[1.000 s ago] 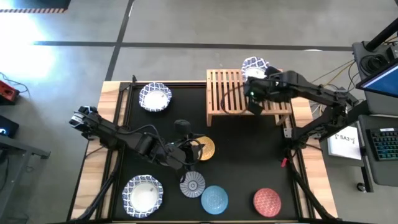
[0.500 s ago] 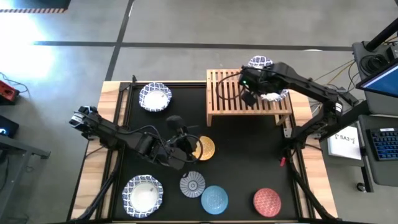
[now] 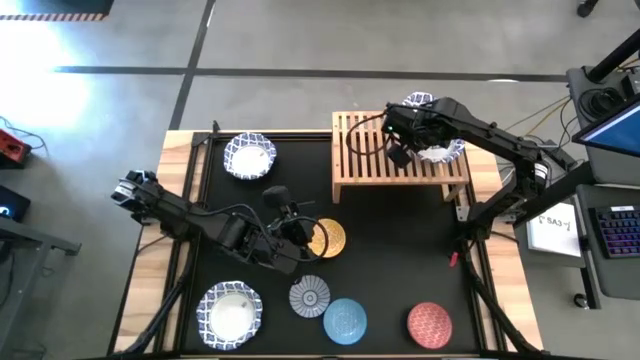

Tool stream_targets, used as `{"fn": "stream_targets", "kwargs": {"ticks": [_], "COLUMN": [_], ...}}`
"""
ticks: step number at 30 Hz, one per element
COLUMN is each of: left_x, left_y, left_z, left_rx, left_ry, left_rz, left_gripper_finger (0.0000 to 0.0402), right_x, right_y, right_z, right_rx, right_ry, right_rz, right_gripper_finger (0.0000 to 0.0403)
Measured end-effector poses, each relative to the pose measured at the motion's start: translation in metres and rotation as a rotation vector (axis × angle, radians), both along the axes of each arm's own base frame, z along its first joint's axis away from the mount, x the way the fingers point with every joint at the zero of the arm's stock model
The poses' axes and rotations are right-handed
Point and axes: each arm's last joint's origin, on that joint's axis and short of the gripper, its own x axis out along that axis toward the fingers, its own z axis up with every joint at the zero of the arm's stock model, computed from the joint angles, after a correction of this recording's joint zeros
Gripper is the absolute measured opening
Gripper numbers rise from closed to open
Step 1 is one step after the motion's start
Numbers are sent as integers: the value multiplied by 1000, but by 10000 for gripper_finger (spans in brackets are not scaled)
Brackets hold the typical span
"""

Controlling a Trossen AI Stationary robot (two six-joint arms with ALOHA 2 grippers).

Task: Place and stack bowls onto a shelf
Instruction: Stack the middle white bowl on top of the other white bowl on the shelf

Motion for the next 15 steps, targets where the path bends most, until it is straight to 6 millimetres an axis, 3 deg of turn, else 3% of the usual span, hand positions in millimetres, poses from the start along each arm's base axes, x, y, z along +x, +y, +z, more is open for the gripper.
{"fn": "stream_targets", "kwargs": {"ticks": [7,15], "left_x": [-1,-1], "left_y": [0,0], "left_z": [-1,-1], "left_rx": [1,4], "left_ry": [8,15], "left_rz": [2,2], "left_gripper_finger": [158,158], "right_x": [-2,-3], "right_y": [1,1], "right_z": [-29,-31], "right_rx": [48,52], "right_ry": [113,137], "right_rz": [10,39], "right_gripper_finger": [9,9]}}
